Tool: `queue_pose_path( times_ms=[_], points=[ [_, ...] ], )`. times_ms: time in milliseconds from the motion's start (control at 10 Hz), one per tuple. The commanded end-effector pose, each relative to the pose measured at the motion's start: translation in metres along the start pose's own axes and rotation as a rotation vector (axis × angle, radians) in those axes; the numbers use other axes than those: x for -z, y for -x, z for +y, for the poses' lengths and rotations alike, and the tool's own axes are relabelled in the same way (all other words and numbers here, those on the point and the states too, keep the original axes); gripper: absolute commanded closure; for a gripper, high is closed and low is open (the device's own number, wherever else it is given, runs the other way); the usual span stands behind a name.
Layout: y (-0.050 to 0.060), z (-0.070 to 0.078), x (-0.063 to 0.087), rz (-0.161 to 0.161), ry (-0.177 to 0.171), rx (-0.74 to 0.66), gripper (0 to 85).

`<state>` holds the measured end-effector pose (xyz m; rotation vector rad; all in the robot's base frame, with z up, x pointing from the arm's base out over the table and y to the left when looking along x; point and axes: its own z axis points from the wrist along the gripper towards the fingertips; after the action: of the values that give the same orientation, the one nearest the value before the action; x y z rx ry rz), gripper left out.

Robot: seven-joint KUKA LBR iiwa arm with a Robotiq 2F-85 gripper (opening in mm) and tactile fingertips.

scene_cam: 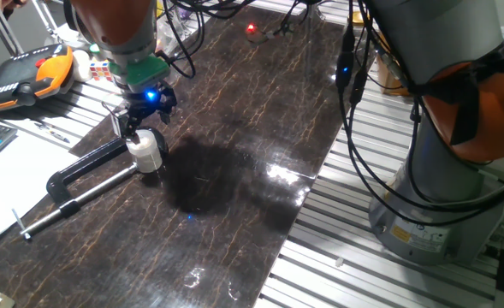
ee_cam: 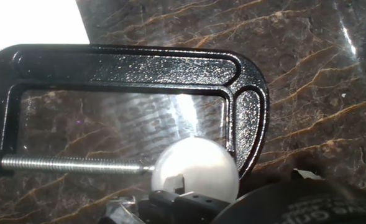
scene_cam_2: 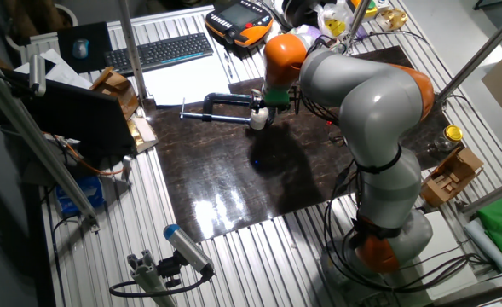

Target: Screw the lid onto the jar

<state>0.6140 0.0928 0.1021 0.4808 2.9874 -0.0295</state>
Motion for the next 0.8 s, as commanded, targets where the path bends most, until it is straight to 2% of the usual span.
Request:
queue_pose_path(
  times_ms=[0,700],
  points=[
    [0.0,-0.001,-0.001,0.0,0.001,0.001,0.0],
    [0.006,-0.02,-0.004,-0.003,0.005,0.016,0.7]
  ],
)
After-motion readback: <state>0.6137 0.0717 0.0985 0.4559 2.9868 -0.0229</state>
